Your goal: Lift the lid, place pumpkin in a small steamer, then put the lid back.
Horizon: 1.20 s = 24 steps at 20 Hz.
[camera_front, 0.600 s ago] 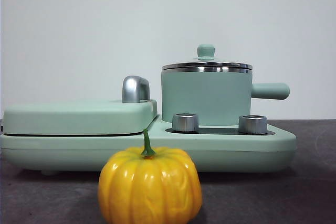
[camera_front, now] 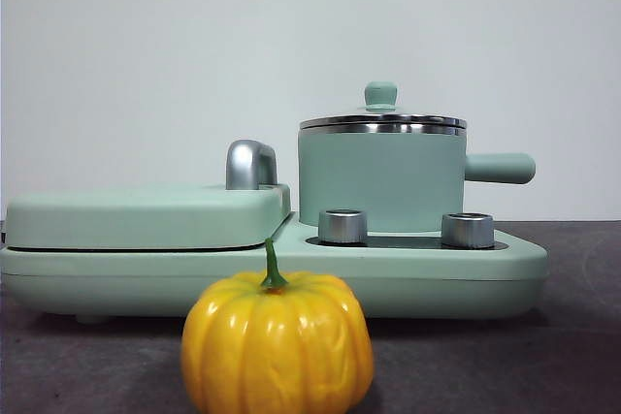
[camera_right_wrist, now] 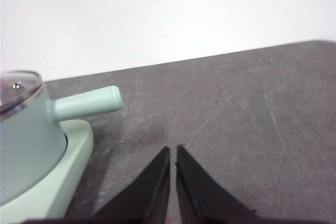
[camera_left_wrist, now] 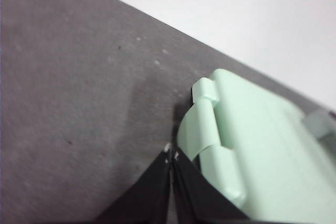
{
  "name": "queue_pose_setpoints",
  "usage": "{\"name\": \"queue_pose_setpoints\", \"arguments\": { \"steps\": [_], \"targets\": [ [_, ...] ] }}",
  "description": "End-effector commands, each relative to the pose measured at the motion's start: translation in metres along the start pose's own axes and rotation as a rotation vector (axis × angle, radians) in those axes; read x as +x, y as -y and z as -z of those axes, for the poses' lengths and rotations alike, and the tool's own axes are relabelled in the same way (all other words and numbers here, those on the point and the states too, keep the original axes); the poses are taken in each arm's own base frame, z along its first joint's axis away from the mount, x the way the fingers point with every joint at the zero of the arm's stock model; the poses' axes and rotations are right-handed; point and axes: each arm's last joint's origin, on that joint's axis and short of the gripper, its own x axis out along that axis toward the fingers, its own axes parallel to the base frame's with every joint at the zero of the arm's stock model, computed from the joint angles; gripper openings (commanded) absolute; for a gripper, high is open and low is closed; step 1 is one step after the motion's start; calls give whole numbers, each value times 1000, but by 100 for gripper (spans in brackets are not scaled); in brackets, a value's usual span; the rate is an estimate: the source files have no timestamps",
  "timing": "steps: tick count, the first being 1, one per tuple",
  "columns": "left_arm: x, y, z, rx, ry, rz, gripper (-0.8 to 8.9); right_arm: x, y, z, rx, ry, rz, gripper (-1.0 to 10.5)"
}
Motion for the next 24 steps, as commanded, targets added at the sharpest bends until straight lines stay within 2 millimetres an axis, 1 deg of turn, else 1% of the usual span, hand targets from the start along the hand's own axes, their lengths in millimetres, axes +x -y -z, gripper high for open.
{"name": "queue_pose_setpoints", "arguments": {
  "steps": [1,5,7,9,13,16,19,24],
  "targets": [
    [2,-1,3,-177,8,8,7,0,0,-1,100,17,-5,19],
    [0,7,-12,-178,150,105,7,-1,-2,-7,262,33,-35,19],
    [-2,11,-20,-175,233,161,7,-3,-5,-14,302,42,-78,12],
    [-6,16,-29,-172,293,201,8,-6,-8,-24,303,62,-119,12],
    [-16,28,-49,-139,339,224,9,-15,-13,-51,290,124,-152,12],
    [-24,38,-67,-80,345,204,9,-22,-18,-72,255,145,-157,12],
    [-31,47,-86,-25,317,139,9,-26,-22,-91,199,140,-156,12],
    [-36,63,-115,76,228,59,9,-27,-30,-122,100,92,-157,12]
  ]
}}
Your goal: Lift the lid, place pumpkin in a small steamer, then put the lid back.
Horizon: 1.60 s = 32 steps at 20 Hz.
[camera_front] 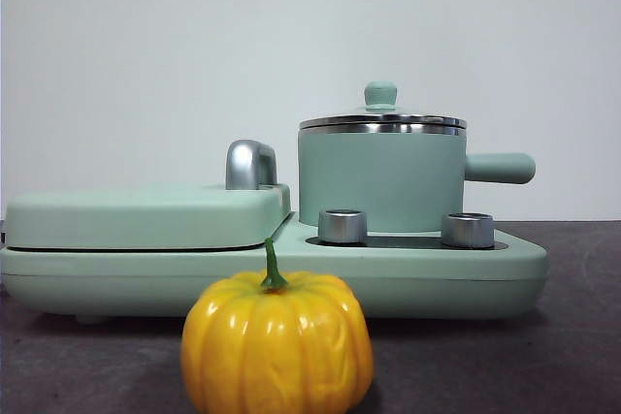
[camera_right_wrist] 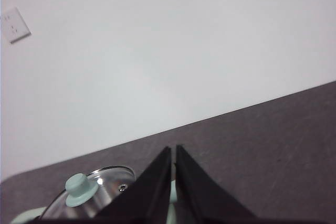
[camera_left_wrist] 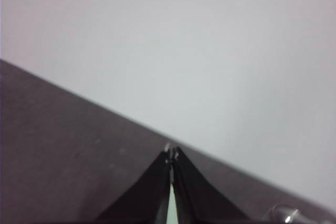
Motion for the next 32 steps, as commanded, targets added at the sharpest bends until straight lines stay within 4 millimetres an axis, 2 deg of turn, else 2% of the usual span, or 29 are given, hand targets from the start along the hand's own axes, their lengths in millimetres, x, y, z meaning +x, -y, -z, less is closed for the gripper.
{"name": "queue_pose_setpoints", "arguments": {
  "steps": [1,6,11,18,25,29,31,32],
  "targets": [
    [3,10,-17,103,-35,-18,9,4,-8,-17,-100,-26,-28,12],
    [19,22,-36,151,-145,-53,9,22,-19,-37,-220,-122,-113,12],
    [43,32,-46,250,-270,34,9,48,-25,-45,-288,-251,-190,12],
    [77,38,-48,374,-417,124,9,79,-23,-38,-413,-416,-237,12],
    [105,41,-37,582,-537,191,8,94,-18,-25,-600,-500,-317,15],
    [117,45,-27,695,-584,307,9,97,-16,-21,-657,-525,-334,130],
    [121,47,-23,731,-591,347,50,98,-16,-21,-672,-524,-339,207],
    [122,48,-20,746,-596,363,106,98,-16,-21,-675,-522,-340,244]
  ]
}}
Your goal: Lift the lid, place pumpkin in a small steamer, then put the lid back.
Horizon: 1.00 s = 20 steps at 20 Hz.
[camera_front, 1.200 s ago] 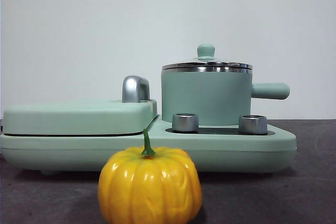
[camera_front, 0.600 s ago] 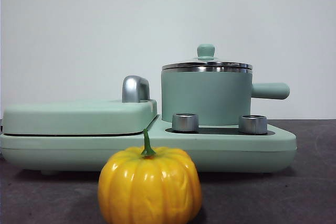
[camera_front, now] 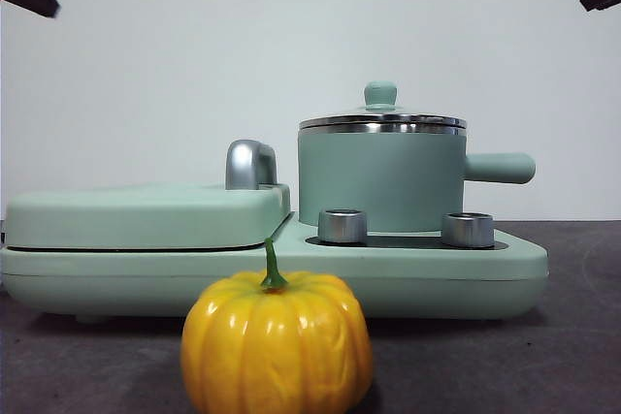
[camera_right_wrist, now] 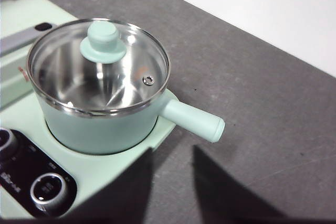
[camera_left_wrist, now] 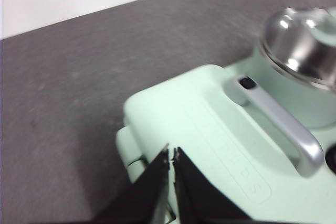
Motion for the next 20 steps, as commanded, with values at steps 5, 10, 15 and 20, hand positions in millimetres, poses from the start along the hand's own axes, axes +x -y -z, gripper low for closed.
{"name": "queue_pose_setpoints", "arguments": {
  "steps": [5,10,15,20],
  "targets": [
    [4,5,-10,129,26,38,289,-2,2,-7,-51,22,5,300],
    [5,7,-14,144,66,38,281,-2,2,-7,-8,22,5,299],
    [5,9,-21,111,134,40,281,-2,2,-7,38,24,2,299],
    [10,13,-32,-7,226,64,281,-2,1,-8,90,35,-9,299]
  ]
}}
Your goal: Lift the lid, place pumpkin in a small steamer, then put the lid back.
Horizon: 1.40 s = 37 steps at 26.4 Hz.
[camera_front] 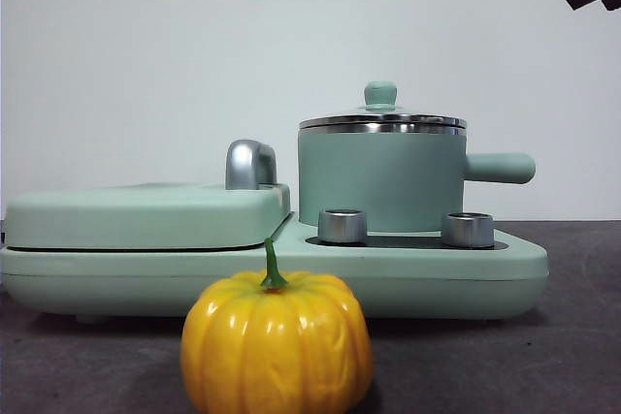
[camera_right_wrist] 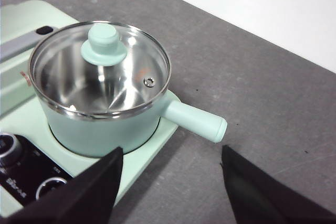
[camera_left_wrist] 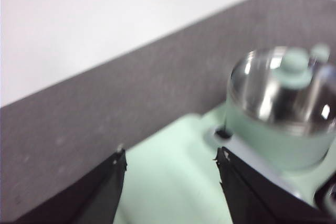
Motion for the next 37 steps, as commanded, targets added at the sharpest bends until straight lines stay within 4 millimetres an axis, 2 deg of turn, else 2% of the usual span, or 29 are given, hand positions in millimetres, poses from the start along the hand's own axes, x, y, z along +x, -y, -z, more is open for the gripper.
{"name": "queue_pose_setpoints", "arguments": {
  "steps": [1,6,15,24,37],
  "targets": [
    [5,0,-13,-92,70,9,281,-2,1,-8,47,38,-19,299],
    [25,8,-18,-77,137,58,281,-2,0,-9,56,53,-41,299],
    [77,34,-16,-38,204,175,280,-2,0,-9,57,53,-41,299],
    [122,58,-9,-27,175,262,280,-2,0,-9,74,52,-41,299],
    [184,91,-23,-9,164,352,281,-2,0,-9,74,51,-39,299]
  ]
}}
